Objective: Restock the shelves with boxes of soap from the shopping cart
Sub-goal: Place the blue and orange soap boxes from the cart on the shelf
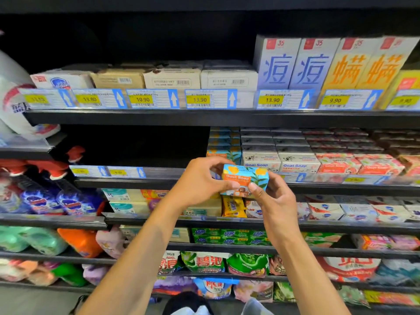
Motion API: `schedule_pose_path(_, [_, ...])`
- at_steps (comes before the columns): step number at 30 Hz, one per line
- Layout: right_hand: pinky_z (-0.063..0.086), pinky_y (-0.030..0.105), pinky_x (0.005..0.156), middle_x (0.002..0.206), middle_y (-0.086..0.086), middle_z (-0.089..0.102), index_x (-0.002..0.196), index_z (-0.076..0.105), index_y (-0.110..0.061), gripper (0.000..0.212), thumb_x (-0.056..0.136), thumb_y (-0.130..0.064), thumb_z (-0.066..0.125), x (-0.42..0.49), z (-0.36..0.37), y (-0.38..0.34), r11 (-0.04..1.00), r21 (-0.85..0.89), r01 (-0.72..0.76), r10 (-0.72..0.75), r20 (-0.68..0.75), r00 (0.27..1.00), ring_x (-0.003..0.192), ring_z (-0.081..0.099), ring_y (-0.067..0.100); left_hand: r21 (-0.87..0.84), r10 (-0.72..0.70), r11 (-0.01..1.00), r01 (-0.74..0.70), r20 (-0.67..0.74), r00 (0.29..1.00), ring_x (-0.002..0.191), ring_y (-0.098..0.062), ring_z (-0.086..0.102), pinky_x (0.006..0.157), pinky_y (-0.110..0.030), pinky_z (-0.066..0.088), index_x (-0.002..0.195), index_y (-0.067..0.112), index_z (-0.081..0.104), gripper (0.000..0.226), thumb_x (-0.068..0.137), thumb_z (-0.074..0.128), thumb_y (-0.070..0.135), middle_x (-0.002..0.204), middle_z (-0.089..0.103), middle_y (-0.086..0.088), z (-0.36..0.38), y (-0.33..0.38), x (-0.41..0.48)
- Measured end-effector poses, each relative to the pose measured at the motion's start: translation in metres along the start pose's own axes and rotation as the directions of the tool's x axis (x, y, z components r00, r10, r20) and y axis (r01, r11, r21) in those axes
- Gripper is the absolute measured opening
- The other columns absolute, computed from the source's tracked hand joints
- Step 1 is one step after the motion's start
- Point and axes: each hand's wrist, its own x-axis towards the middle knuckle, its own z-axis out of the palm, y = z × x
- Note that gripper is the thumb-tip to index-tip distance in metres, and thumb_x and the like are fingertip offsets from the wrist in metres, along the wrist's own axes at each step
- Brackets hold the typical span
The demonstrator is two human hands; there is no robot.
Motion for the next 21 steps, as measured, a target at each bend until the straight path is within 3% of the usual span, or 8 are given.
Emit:
schedule_pose_path(3, [0.055, 0.021, 0.091, 0.115, -0.01, 0.074, 0.123, 0.063, -0.027, 0.032, 0.093, -0.021, 0.071, 0.005, 0.003, 0.001, 0.979, -0.178, 0.099, -0.1, 0.001, 0.995, 0.111, 0.068, 0.004, -0.029, 0.007, 1.0, -0.009, -0.095, 0.995, 0.094, 0.001, 0.068, 0.08, -0.015, 0.055, 0.112, 0.028, 0.069, 0.045, 0.072, 0.09, 0.025, 0.102, 0.073, 0.012, -0.008, -0.003, 0.011])
schedule_pose_path(5, [0.054, 0.024, 0.097, 0.117, -0.014, 0.071, 0.124, 0.065, -0.025, 0.026, 0.098, -0.022, 0.067, 0.009, -0.004, 0.01, 0.896, -0.398, 0.196, -0.204, 0.023, 0.979, 0.113, 0.065, 0.002, -0.036, 0.013, 0.999, -0.019, -0.15, 0.989, 0.091, 0.0, 0.068, 0.078, -0.014, 0.054, 0.109, 0.027, 0.07, 0.041, 0.073, 0.089, 0.02, 0.1, 0.074, 0.011, -0.015, -0.006, 0.019])
schedule_pose_path(8, [0.049, 0.033, 0.104, 0.124, -0.01, 0.065, 0.127, 0.067, -0.02, 0.028, 0.099, -0.022, 0.067, 0.017, -0.022, 0.033, 0.549, -0.745, 0.38, -0.353, 0.206, 0.913, 0.121, 0.057, 0.005, -0.102, -0.024, 0.995, 0.003, -0.207, 0.978, 0.093, 0.008, 0.066, 0.081, -0.013, 0.054, 0.112, 0.024, 0.067, 0.043, 0.077, 0.085, 0.009, 0.103, 0.071, 0.011, -0.022, -0.009, 0.03])
schedule_pose_path(10, [0.046, 0.035, 0.105, 0.129, -0.005, 0.061, 0.131, 0.064, -0.017, 0.034, 0.098, -0.023, 0.066, 0.019, -0.027, 0.044, 0.382, -0.804, 0.455, -0.357, 0.326, 0.875, 0.124, 0.053, 0.012, -0.113, -0.043, 0.993, 0.018, -0.229, 0.972, 0.089, 0.013, 0.064, 0.08, -0.011, 0.053, 0.115, 0.022, 0.065, 0.043, 0.079, 0.083, 0.005, 0.102, 0.07, 0.011, -0.023, -0.012, 0.036])
schedule_pose_path(12, [0.046, 0.039, 0.105, 0.131, -0.001, 0.058, 0.133, 0.063, -0.014, 0.039, 0.096, -0.022, 0.067, 0.019, -0.028, 0.051, 0.283, -0.828, 0.484, -0.353, 0.379, 0.855, 0.124, 0.051, 0.02, -0.097, -0.056, 0.995, 0.032, -0.249, 0.967, 0.085, 0.018, 0.063, 0.075, -0.006, 0.051, 0.113, 0.022, 0.063, 0.041, 0.08, 0.082, 0.006, 0.098, 0.068, 0.014, -0.022, -0.017, 0.041])
schedule_pose_path(17, [0.048, 0.045, 0.104, 0.134, 0.002, 0.056, 0.135, 0.063, -0.015, 0.044, 0.092, -0.018, 0.07, 0.02, -0.03, 0.057, 0.222, -0.851, 0.476, -0.342, 0.39, 0.855, 0.126, 0.049, 0.026, 0.026, -0.031, 0.999, 0.039, -0.279, 0.96, 0.087, 0.018, 0.06, 0.077, -0.003, 0.049, 0.113, 0.027, 0.064, 0.04, 0.08, 0.084, 0.018, 0.097, 0.065, 0.019, -0.024, -0.028, 0.045])
schedule_pose_path(21, [0.047, 0.044, 0.105, 0.134, 0.0, 0.056, 0.135, 0.062, -0.016, 0.045, 0.091, -0.016, 0.07, 0.019, -0.03, 0.059, 0.238, -0.848, 0.473, -0.338, 0.385, 0.859, 0.127, 0.048, 0.024, 0.176, 0.025, 0.984, 0.023, -0.265, 0.964, 0.095, 0.0, 0.062, 0.076, 0.001, 0.042, 0.121, 0.022, 0.068, 0.043, 0.081, 0.084, 0.023, 0.111, 0.066, 0.008, -0.026, -0.031, 0.044])
